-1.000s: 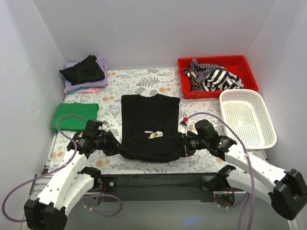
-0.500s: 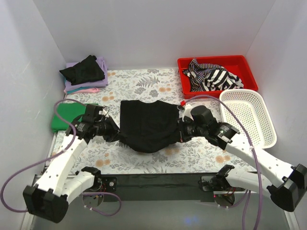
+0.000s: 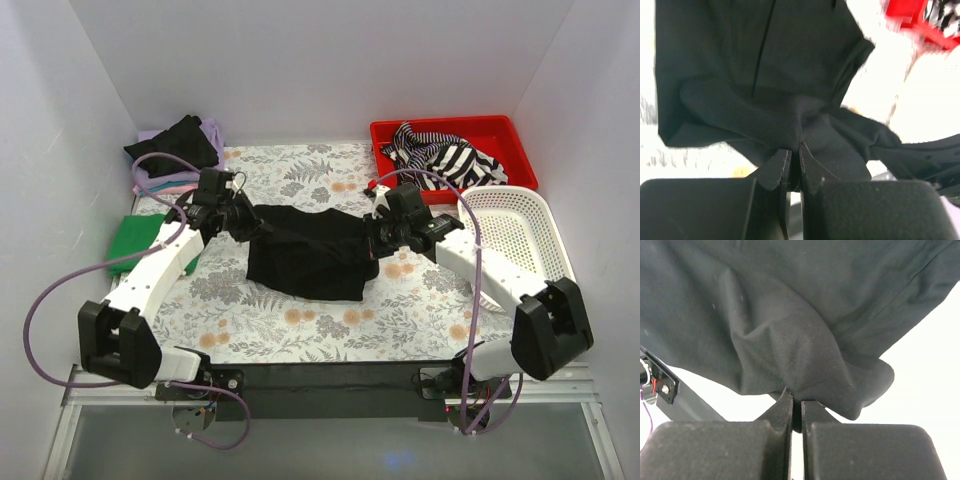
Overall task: Fold and stack the t-shirts
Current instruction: Fold the tshirt
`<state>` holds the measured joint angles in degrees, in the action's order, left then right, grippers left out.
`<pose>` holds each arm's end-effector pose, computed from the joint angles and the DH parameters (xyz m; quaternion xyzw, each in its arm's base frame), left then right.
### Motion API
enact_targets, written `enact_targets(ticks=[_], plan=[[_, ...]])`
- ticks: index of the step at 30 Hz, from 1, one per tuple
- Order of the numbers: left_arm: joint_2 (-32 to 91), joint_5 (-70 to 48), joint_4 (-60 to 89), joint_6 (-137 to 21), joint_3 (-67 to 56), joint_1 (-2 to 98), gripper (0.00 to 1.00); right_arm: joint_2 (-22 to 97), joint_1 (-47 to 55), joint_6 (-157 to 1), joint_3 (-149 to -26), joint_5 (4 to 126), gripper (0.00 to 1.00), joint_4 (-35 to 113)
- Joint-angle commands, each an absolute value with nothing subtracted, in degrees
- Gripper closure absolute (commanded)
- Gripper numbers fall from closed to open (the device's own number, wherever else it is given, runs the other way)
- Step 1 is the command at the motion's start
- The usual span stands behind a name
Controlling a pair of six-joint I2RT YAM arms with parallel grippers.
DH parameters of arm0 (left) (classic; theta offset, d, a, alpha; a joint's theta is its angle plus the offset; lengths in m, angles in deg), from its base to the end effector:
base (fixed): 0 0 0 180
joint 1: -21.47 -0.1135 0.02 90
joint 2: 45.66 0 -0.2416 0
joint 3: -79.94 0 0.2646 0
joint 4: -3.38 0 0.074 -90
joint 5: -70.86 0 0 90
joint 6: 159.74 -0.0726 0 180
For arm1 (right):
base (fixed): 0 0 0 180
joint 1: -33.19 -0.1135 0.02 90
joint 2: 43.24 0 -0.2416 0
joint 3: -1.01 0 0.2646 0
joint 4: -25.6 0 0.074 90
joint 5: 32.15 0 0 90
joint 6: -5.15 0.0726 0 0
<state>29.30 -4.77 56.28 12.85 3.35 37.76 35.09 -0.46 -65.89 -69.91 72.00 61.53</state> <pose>0.2945 -0.1048 0.2418 -0.4771 0.8064 -0.3267 0.1243 0.2720 0.2024 0.2169 -0.1649 0.8975 0.2755 0.3022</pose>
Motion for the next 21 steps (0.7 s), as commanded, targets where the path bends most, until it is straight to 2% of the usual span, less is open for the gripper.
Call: enact_targets(ticks=[1, 10, 21], plan=[[33.6, -9.6, 51.5, 10.2, -1.5, 37.2, 1.00, 39.2, 2.7, -68.8, -73.1, 77.6, 0.99, 56.0], [43.5, -9.5, 44.2, 10.0, -2.7, 36.6, 1.00, 52.5, 8.0, -70.9, -82.0, 83.7, 0.99, 53.7], [55.7, -16.2, 41.7, 7.6, -10.1, 33.6, 1.00, 67.9, 11.3, -71.8, -94.6, 83.4, 0.99, 53.6]])
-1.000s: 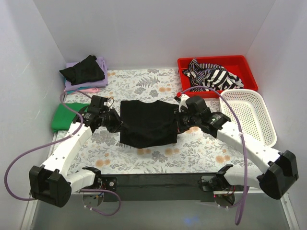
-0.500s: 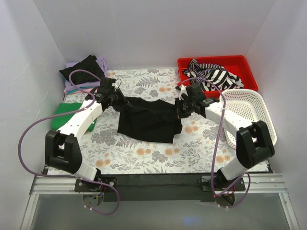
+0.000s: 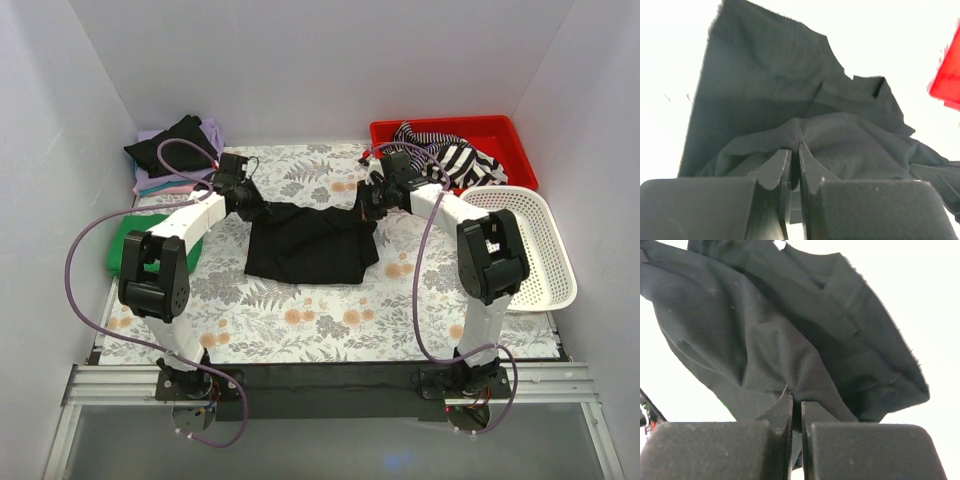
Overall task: Fold and stack the t-shirts
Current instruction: Fold the tshirt
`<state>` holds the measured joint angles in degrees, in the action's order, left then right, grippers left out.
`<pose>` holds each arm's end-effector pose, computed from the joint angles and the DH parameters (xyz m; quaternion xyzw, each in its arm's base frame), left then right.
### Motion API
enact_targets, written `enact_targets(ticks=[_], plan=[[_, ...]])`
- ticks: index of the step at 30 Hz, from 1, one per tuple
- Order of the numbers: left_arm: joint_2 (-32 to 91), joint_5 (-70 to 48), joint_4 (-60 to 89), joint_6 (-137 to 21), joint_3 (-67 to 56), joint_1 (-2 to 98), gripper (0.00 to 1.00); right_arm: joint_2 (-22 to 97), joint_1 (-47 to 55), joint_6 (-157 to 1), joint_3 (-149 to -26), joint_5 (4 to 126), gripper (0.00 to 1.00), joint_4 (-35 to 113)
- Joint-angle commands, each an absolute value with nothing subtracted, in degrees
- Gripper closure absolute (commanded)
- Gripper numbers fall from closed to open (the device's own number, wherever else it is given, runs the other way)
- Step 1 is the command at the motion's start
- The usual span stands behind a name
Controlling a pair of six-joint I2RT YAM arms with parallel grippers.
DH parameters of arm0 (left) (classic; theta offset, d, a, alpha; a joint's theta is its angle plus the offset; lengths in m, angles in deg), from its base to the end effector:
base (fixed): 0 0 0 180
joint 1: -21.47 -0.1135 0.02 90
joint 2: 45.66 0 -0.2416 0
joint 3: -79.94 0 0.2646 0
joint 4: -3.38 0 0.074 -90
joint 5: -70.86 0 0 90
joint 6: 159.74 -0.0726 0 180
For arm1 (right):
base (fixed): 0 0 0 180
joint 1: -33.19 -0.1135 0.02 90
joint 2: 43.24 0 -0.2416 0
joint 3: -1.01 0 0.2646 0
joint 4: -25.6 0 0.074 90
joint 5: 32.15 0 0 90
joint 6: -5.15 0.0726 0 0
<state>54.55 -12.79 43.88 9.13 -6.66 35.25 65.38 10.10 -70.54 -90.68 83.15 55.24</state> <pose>0.3921 -0.1044 0.1706 -0.4966 0.8099 -0.2589 0.1743 0.3984 0.2036 0.1640 -0.1502 0.8976 0.3085 0.2767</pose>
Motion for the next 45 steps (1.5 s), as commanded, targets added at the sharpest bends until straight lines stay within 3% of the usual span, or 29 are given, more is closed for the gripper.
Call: enact_targets(ticks=[1, 7, 9, 10, 11, 14, 23, 26, 27, 30, 34, 45], plan=[[56.5, -16.7, 41.6, 7.7, -11.0, 33.2, 1.00, 69.1, 11.6, -71.8, -96.4, 83.4, 0.99, 53.6], [63.8, -14.8, 39.1, 6.6, -13.1, 31.0, 1.00, 77.7, 12.8, -72.0, -103.4, 82.4, 0.98, 55.2], [65.7, -14.6, 38.6, 6.2, -14.2, 30.7, 0.96, 80.1, 13.1, -71.8, -105.7, 80.8, 0.85, 55.5], [67.6, -13.8, 37.9, 6.0, -14.9, 30.4, 0.79, 80.5, 13.1, -71.9, -106.8, 80.3, 0.68, 55.4], [68.9, -13.2, 37.9, 5.9, -15.7, 30.2, 0.74, 81.0, 13.3, -71.9, -107.2, 77.9, 0.59, 55.2], [71.3, -16.4, 38.8, 6.1, -17.8, 29.7, 0.64, 81.2, 13.7, -72.7, -109.0, 75.8, 0.46, 54.9], [61.4, -25.1, 39.2, 3.6, -18.5, 28.5, 0.62, 72.3, 14.1, -77.6, -109.4, 70.2, 0.38, 55.1], [57.8, -19.2, 38.8, 3.6, -17.0, 28.5, 0.62, 70.8, 13.4, -76.8, -108.5, 75.6, 0.33, 55.1], [57.2, -11.0, 38.4, 3.5, -16.5, 28.5, 0.62, 70.2, 13.0, -76.9, -108.1, 76.6, 0.32, 55.1], [54.8, 3.2, 32.7, 5.0, -11.6, 29.0, 0.62, 70.5, 10.6, -76.9, -107.4, 78.9, 0.32, 55.4], [57.2, 12.7, 27.5, 6.8, -8.1, 29.6, 0.63, 72.1, 7.8, -76.1, -106.8, 81.4, 0.34, 55.5], [68.8, 21.2, 23.5, 8.5, -9.3, 29.9, 0.64, 78.6, 5.3, -75.9, -107.4, 82.6, 0.35, 56.1]])
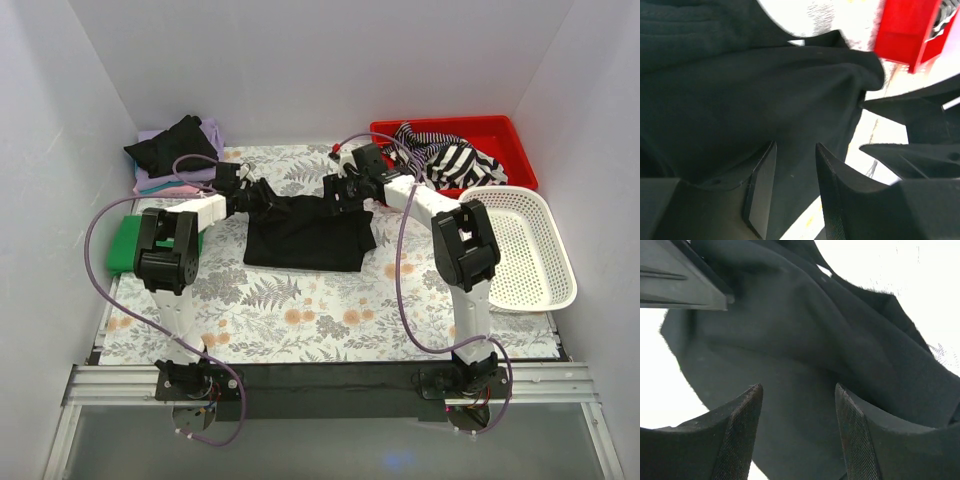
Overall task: Fold and stack the t-shirts
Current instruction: Fold the tshirt
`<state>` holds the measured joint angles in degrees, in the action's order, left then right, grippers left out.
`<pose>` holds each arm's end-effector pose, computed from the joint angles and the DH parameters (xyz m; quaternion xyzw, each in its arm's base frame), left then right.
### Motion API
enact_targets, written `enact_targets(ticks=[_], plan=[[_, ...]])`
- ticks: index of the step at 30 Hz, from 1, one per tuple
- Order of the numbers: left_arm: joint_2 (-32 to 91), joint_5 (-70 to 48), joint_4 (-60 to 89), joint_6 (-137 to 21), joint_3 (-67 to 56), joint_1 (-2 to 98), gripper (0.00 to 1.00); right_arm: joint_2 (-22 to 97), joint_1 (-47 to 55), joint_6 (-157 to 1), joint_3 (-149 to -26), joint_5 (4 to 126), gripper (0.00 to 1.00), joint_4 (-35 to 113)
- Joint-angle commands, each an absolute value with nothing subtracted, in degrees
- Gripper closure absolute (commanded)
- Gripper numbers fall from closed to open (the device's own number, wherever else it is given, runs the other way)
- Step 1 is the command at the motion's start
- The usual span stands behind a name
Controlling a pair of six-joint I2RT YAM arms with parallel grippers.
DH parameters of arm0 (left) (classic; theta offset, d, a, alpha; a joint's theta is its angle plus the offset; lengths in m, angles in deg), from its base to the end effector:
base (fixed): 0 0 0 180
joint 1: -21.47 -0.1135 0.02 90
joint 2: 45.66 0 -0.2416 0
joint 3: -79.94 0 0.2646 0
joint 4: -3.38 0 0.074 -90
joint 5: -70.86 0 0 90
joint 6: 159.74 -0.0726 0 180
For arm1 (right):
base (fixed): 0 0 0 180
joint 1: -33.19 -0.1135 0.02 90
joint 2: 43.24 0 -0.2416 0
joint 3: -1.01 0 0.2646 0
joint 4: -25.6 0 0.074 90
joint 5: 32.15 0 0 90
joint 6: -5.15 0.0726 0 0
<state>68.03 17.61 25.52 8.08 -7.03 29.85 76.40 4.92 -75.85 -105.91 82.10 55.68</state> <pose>0.4293 -0.1072 0.1162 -0.4150 0.7934 -0.4433 0.0418 0.4266 0.2633 0.1700 -0.2329 0.8692 0.3075 0.3094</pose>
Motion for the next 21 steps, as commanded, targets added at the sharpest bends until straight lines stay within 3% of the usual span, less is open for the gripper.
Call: enact_targets(ticks=[1, 21], plan=[[69.5, 20.9, 23.3, 8.5, -9.7, 29.9, 0.64, 79.3, 5.4, -75.7, -108.6, 81.9, 0.35, 56.5], [82.3, 11.1, 20.2, 2.3, -22.9, 29.8, 0.66, 98.4, 9.7, -75.8, -132.4, 72.7, 0.32, 62.7]])
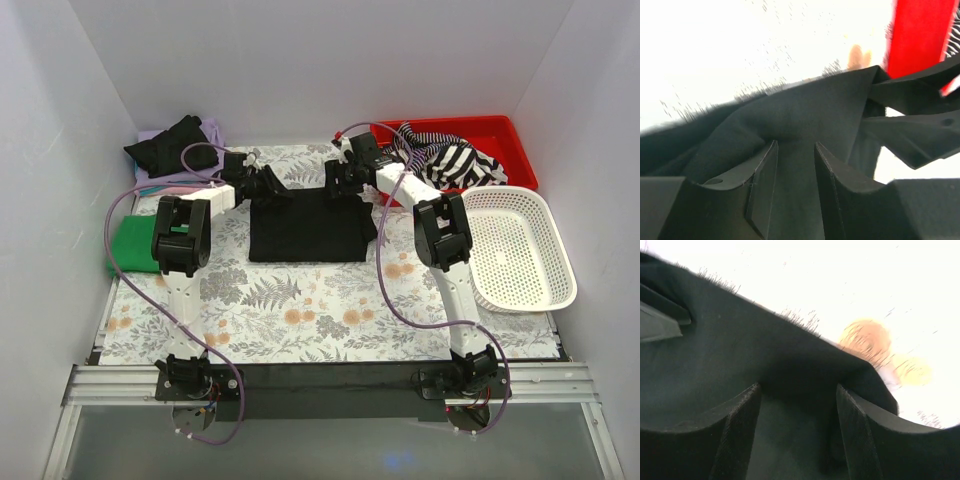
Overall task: Fold and stack the t-shirts
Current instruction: Fold the tshirt
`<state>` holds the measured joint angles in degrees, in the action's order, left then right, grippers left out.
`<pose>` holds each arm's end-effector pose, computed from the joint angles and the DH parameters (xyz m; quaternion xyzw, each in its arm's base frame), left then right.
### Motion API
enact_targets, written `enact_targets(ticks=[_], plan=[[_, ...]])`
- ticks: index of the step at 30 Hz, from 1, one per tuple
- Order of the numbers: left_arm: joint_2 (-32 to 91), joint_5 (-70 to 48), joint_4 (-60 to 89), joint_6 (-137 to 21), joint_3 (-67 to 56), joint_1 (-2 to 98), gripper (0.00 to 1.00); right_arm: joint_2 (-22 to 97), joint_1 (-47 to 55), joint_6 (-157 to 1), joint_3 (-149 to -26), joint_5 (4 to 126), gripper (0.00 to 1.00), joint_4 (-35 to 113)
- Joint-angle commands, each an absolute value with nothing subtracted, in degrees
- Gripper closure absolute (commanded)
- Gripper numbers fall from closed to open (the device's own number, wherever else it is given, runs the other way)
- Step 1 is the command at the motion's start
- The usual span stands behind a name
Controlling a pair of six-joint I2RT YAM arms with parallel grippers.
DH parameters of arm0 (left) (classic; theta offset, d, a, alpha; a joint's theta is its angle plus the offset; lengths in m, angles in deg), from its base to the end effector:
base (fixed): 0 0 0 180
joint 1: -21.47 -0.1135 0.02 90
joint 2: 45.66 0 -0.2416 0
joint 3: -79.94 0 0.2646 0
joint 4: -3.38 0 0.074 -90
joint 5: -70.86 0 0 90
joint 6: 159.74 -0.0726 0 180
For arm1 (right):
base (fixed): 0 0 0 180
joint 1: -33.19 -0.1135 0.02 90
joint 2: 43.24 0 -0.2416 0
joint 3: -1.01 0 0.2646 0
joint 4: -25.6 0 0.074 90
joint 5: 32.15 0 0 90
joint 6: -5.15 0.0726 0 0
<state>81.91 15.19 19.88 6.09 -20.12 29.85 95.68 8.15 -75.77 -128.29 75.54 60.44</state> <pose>0.4870 -0.1131 0.0897 -0.3924 0.7955 -0.4518 0.0948 0.5027 0.2592 0.1278 -0.1854 0.8940 0.2477 0.3240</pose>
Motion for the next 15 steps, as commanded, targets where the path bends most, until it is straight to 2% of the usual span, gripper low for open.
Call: enact_targets(ticks=[1, 7, 15], plan=[[83.3, 10.3, 21.8, 1.4, -24.4, 29.8, 0.66, 98.6, 10.0, -75.7, -132.9, 72.4, 0.32, 63.0], [83.7, 0.4, 22.6, -3.7, -26.4, 29.7, 0.66, 98.6, 10.8, -77.9, -132.6, 72.1, 0.32, 61.7], [74.4, -1.3, 19.8, -7.1, -25.8, 29.7, 0.66, 87.0, 10.3, -81.1, -125.6, 75.1, 0.32, 58.7]])
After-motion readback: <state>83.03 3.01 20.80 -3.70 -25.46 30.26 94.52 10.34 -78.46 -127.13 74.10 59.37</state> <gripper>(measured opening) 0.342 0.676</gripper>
